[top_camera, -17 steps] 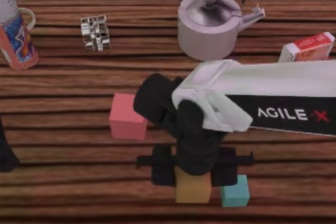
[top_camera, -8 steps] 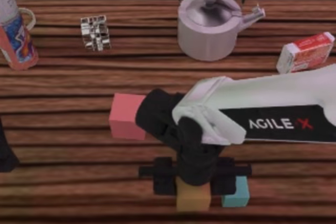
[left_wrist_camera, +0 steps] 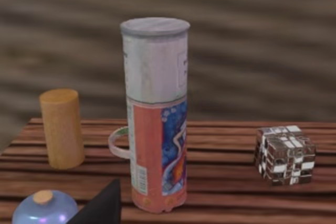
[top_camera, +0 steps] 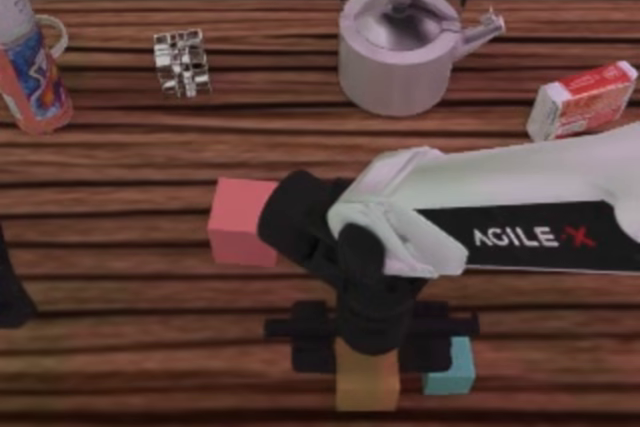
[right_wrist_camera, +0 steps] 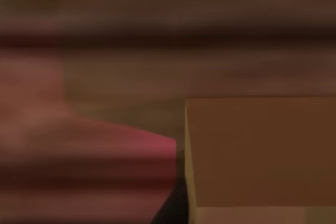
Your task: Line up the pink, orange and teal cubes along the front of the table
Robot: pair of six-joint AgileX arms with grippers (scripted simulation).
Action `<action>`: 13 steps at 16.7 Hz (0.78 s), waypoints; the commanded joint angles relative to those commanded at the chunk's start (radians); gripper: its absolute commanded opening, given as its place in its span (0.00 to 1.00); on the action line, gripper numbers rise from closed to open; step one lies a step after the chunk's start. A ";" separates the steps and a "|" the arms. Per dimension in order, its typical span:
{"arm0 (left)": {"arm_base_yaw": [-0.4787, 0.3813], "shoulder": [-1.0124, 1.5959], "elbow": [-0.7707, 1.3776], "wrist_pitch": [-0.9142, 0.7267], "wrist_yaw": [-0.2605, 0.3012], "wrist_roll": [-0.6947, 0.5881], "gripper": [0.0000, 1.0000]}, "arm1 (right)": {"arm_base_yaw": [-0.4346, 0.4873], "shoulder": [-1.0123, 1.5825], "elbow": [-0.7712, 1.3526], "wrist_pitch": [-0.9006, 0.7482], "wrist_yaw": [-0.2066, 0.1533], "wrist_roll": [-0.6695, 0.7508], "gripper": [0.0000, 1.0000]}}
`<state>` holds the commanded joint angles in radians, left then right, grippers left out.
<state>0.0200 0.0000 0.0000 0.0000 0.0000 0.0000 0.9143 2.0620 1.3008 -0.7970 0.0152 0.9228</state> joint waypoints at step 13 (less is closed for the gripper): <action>0.000 0.000 0.000 0.000 0.000 0.000 1.00 | -0.001 -0.002 0.003 -0.004 0.000 0.000 1.00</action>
<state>0.0200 0.0000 0.0000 0.0000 0.0000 0.0000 0.9132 2.0599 1.3039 -0.8005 0.0152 0.9227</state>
